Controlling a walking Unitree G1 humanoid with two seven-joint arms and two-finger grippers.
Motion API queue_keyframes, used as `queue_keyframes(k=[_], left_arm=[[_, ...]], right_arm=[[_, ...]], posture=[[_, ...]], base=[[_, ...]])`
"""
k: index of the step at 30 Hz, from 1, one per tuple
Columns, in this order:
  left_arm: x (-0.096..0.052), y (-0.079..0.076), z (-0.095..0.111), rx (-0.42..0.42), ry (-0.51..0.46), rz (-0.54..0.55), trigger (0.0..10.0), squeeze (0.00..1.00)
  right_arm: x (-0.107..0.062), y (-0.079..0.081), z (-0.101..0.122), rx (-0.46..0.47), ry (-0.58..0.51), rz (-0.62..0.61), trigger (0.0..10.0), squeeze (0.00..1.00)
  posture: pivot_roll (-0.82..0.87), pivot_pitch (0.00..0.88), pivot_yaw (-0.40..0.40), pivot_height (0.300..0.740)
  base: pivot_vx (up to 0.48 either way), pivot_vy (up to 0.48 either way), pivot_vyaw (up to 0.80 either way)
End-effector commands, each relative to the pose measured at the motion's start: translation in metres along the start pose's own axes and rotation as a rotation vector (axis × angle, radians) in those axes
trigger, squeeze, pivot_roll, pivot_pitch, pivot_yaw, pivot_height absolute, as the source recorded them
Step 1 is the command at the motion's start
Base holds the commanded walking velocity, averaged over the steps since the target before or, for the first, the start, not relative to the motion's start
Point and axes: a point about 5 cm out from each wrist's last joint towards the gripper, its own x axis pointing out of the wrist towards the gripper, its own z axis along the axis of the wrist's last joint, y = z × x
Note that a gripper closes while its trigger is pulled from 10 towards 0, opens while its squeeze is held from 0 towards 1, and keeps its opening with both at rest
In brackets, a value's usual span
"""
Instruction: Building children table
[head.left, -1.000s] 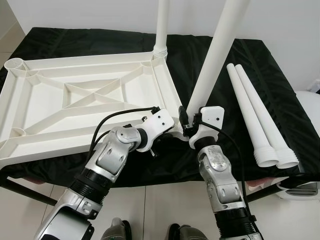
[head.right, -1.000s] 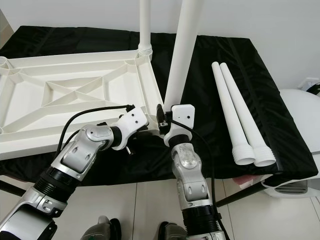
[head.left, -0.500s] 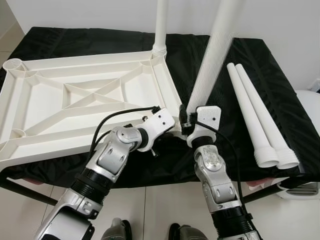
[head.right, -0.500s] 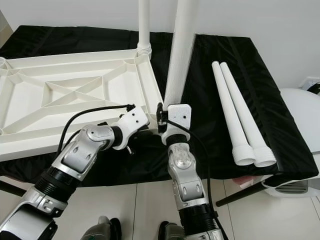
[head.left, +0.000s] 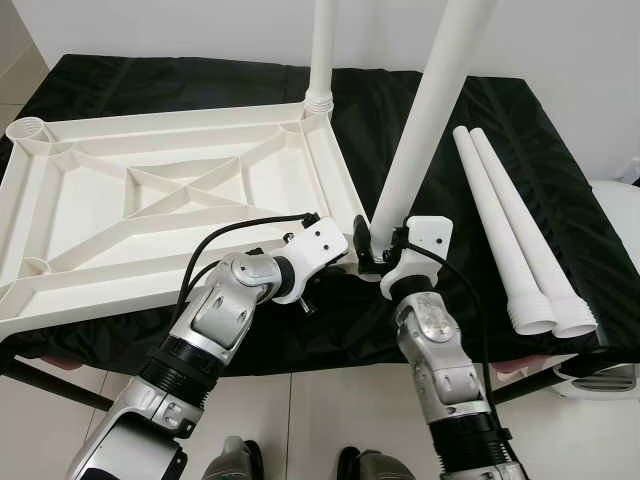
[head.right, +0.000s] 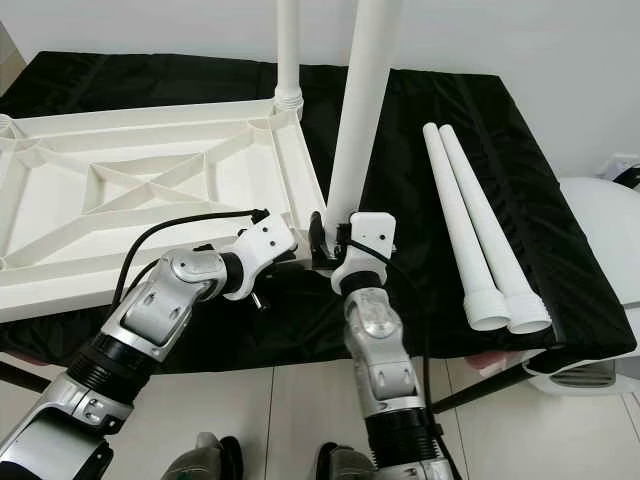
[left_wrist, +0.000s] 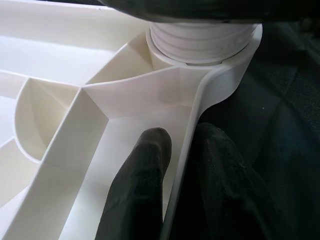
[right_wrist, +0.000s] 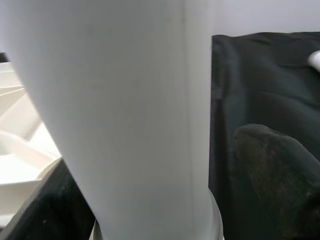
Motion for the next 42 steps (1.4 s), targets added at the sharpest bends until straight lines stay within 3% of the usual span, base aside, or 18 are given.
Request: queue_keyframes(k=[1,7,9,12,13,22,26,40,42], left_arm=[[0.0,0.0,-0.004,-0.001,0.013,0.034,10.0,0.0],[0.0,-0.003,-0.005,0.003,0.014,0.022,10.0,0.0],[0.0,-0.004,-0.006,0.005,0.015,0.014,10.0,0.0],[0.0,-0.005,-0.006,0.006,0.015,0.01,10.0,0.0],[0.0,-0.006,-0.006,0.007,0.014,0.003,10.0,0.0],[0.0,-0.006,-0.005,0.009,0.011,-0.001,10.0,0.0],[-0.001,-0.005,-0.004,0.01,0.01,-0.001,10.0,0.0],[-0.002,-0.005,-0.004,0.015,0.016,-0.011,10.0,0.0],[-0.003,-0.005,-0.004,0.016,0.016,-0.012,10.0,0.0]], right_arm=[[0.0,-0.003,-0.002,0.023,0.006,0.07,10.0,0.0],[0.002,-0.014,-0.001,-0.002,0.01,0.157,10.0,0.0],[0.002,-0.023,0.002,-0.019,0.007,0.27,10.0,0.0],[0.002,-0.027,0.003,-0.025,0.013,0.341,10.0,0.0],[0.001,-0.032,0.006,-0.035,0.018,0.474,10.0,0.0],[0.004,-0.041,0.007,-0.039,0.063,0.656,10.0,0.0],[0.011,-0.047,0.009,-0.07,0.113,0.81,10.0,0.0],[0.027,-0.057,0.014,-0.125,0.144,0.904,10.0,0.0],[0.029,-0.058,0.014,-0.127,0.144,0.907,9.5,0.0]], posture=[[-0.05,0.107,-0.012,0.74],[-0.05,0.106,-0.011,0.74],[-0.05,0.107,-0.01,0.74],[-0.05,0.108,-0.009,0.74],[-0.05,0.107,-0.008,0.74],[-0.05,0.107,-0.006,0.74],[-0.04,0.111,0.001,0.74],[-0.04,0.122,0.01,0.74],[-0.04,0.124,0.011,0.74]], base=[[0.0,0.0,0.0],[0.0,0.0,0.0],[0.0,0.0,0.0],[0.0,0.0,0.0],[0.0,0.0,0.0],[0.0,0.0,0.0],[0.0,0.0,0.0],[0.0,0.0,0.0],[0.0,0.0,0.0]])
